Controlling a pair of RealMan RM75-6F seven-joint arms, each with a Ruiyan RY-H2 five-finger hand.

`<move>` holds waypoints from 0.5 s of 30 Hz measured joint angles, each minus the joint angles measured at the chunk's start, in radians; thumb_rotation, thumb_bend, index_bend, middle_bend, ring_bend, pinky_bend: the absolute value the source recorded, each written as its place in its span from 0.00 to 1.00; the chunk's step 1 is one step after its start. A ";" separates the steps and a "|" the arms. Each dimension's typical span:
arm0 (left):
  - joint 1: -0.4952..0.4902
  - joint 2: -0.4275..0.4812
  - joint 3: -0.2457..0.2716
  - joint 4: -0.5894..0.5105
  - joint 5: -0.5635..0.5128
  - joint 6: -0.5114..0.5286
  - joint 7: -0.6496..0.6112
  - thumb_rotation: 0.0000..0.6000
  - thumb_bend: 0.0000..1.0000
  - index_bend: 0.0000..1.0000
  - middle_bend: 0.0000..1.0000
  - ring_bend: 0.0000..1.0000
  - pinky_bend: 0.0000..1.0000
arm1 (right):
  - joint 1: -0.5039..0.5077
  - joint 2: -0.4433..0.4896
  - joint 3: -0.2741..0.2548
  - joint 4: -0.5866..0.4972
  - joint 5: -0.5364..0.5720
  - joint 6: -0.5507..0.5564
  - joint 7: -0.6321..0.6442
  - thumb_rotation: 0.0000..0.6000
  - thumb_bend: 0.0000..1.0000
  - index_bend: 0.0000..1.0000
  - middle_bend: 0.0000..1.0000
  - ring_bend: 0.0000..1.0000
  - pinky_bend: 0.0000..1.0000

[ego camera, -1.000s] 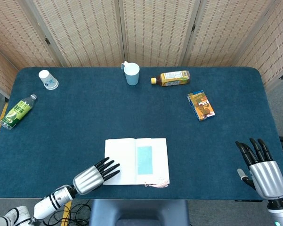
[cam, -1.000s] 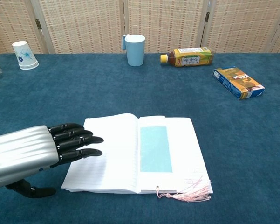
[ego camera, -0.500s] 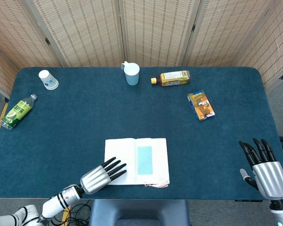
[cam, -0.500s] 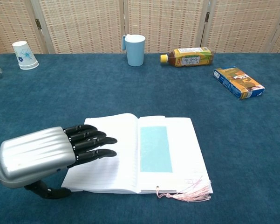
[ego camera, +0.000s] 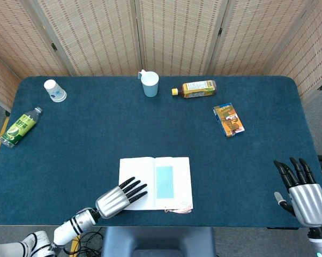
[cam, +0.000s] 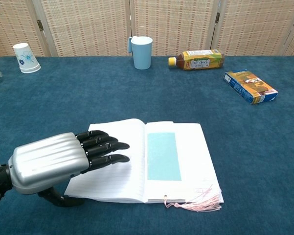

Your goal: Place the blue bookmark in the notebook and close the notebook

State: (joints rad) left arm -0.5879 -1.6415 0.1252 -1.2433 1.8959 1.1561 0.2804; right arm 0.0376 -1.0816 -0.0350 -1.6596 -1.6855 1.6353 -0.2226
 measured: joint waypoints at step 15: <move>-0.011 -0.069 -0.006 0.126 0.014 0.102 -0.112 1.00 0.31 0.44 0.07 0.00 0.11 | -0.014 0.004 0.012 0.001 -0.004 -0.004 0.010 1.00 0.21 0.00 0.19 0.00 0.01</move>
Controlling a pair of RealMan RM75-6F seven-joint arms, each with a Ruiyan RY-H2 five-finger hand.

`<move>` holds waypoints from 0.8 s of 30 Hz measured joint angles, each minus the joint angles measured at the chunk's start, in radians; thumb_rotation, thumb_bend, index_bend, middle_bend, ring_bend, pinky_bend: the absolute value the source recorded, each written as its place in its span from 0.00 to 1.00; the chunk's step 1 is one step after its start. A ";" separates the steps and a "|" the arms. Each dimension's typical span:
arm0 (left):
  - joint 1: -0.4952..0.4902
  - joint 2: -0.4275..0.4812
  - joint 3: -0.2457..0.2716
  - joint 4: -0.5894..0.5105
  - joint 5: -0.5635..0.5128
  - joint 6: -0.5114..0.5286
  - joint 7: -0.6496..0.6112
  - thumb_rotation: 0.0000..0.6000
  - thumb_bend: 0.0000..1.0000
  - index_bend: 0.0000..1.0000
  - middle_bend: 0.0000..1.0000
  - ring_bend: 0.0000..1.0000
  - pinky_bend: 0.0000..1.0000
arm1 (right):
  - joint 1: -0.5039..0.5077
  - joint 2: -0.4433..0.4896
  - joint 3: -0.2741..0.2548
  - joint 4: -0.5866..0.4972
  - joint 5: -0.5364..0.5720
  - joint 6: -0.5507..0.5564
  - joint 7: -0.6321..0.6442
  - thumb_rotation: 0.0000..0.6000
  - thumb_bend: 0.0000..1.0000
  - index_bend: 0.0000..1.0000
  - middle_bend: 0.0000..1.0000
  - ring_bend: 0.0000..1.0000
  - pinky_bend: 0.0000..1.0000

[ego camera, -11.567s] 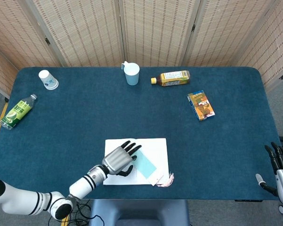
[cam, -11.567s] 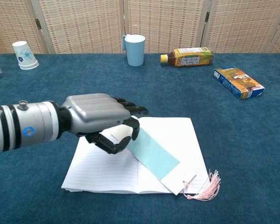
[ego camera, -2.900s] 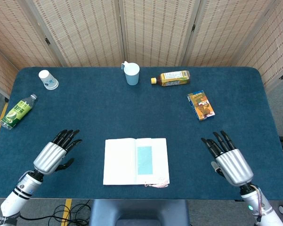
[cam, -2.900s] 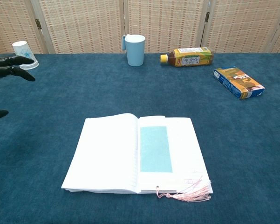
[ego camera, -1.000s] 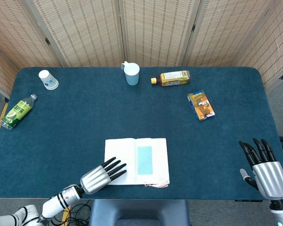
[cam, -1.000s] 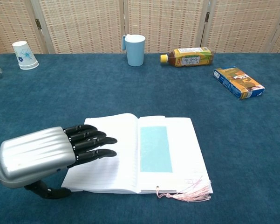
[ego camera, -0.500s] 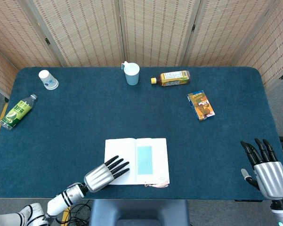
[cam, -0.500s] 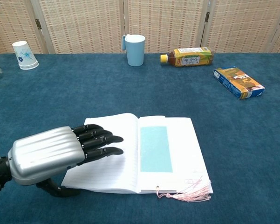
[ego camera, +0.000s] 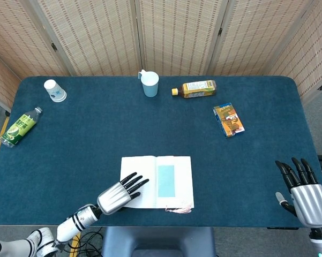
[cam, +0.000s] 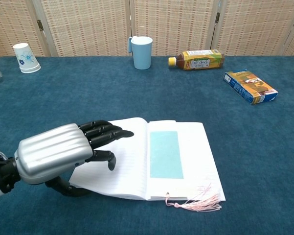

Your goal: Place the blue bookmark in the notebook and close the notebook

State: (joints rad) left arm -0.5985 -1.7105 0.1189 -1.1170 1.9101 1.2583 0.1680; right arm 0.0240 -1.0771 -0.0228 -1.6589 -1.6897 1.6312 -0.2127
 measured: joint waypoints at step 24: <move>-0.049 -0.013 -0.002 0.049 0.067 0.139 -0.057 1.00 0.57 0.56 0.15 0.01 0.11 | -0.018 0.005 0.010 0.002 -0.019 0.008 0.008 1.00 0.20 0.00 0.19 0.00 0.01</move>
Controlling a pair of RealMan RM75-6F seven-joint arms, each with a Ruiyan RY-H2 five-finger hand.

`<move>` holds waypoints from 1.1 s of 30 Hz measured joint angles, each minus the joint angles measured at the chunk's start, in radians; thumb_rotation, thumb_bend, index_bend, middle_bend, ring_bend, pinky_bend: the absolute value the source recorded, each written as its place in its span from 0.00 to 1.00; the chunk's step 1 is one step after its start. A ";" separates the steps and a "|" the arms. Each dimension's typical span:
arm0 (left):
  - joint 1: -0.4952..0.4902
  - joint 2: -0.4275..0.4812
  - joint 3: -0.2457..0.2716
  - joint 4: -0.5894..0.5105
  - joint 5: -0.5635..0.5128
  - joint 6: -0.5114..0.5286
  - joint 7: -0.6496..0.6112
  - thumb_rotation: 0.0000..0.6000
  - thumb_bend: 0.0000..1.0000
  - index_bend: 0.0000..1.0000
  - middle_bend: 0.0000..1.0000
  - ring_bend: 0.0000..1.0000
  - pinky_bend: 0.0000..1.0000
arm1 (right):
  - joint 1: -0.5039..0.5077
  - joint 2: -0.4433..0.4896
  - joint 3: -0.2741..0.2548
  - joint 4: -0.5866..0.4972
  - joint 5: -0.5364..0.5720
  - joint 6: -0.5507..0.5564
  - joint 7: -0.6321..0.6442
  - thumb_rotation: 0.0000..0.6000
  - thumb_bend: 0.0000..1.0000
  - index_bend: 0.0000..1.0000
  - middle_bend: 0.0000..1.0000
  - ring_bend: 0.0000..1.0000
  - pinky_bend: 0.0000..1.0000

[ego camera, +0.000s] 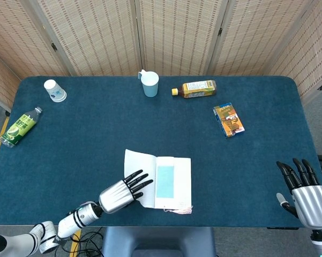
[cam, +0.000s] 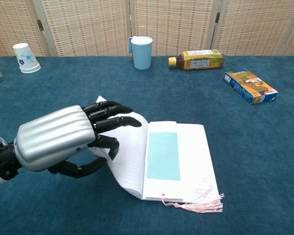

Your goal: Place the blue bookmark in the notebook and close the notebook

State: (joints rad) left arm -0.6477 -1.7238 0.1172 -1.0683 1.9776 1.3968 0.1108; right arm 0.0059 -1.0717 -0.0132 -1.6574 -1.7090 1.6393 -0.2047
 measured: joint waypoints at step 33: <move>-0.204 -0.028 -0.120 -0.195 -0.003 -0.229 0.287 1.00 0.28 0.10 0.01 0.01 0.11 | -0.043 -0.006 0.009 0.046 0.000 0.048 0.059 1.00 0.20 0.00 0.19 0.00 0.01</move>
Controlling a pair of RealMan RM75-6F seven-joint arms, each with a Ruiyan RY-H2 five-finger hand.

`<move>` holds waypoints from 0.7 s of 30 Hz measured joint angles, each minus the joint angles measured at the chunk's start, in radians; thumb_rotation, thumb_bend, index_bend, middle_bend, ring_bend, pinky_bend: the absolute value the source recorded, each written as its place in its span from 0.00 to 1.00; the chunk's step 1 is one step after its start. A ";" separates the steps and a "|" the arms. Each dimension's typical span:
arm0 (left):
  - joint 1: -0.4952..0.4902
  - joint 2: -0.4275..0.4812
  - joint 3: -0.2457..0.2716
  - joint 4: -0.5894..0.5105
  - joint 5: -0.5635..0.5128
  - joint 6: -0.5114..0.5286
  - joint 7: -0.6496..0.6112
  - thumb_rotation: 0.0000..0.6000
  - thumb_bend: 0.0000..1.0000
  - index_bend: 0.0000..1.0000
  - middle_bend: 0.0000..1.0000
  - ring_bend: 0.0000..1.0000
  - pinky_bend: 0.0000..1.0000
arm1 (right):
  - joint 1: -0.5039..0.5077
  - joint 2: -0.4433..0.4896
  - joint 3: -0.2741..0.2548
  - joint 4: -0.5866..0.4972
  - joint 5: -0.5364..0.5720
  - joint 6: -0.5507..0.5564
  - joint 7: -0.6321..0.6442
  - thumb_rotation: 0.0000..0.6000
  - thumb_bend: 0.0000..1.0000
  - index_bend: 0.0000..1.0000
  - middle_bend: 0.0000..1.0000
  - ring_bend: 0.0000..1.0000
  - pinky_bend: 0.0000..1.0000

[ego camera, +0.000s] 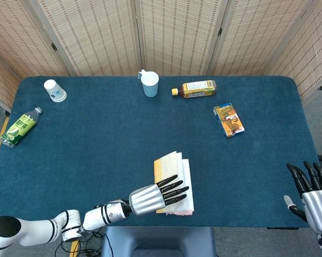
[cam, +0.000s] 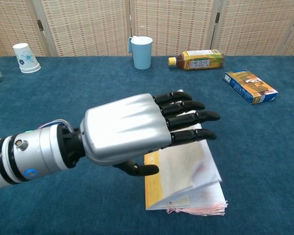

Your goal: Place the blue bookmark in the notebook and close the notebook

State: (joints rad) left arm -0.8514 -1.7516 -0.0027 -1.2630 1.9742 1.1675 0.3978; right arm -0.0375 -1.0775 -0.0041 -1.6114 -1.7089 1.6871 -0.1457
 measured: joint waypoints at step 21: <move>0.217 0.245 -0.080 -0.371 -0.447 0.041 -0.085 1.00 0.28 0.10 0.00 0.01 0.11 | 0.012 0.016 -0.007 0.029 0.011 -0.050 0.076 1.00 0.24 0.00 0.12 0.00 0.01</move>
State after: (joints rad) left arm -0.6341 -1.5065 -0.0830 -1.6344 1.5268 1.2080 0.3126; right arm -0.0257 -1.0618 -0.0113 -1.5821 -1.6977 1.6375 -0.0692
